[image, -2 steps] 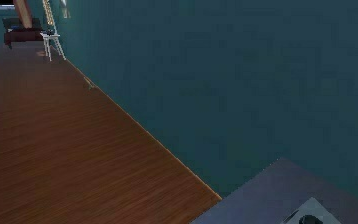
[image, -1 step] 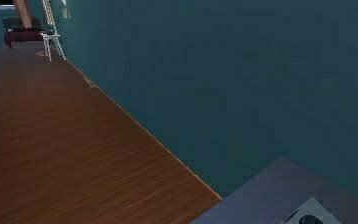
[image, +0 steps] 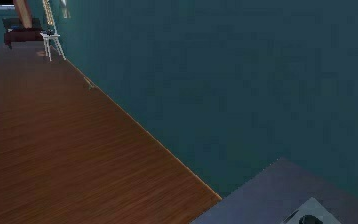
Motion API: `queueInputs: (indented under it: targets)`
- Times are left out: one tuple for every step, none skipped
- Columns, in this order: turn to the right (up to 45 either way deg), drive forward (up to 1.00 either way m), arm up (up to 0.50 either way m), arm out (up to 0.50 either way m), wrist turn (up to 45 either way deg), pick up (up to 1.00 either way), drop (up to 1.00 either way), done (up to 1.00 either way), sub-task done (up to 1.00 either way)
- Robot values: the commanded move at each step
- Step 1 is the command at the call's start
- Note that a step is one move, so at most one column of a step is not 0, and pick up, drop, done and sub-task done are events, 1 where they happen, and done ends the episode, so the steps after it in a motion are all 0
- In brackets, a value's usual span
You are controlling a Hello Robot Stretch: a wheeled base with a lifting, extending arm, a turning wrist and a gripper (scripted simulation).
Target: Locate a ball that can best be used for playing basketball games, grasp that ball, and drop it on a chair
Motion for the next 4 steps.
queueInputs:
  targets:
    - [0.0,0.0,-0.24,0.0,0.0,0.0,0.0,0.0,0.0]
    - [0.0,0.0,0.0,0.0,0.0,1.0,0.0,0.0,0.0]
    - [0.0,0.0,0.1,0.0,0.0,0.0,0.0,0.0,0.0]
    - [0.0,0.0,0.14,0.0,0.0,0.0,0.0,0.0,0.0]
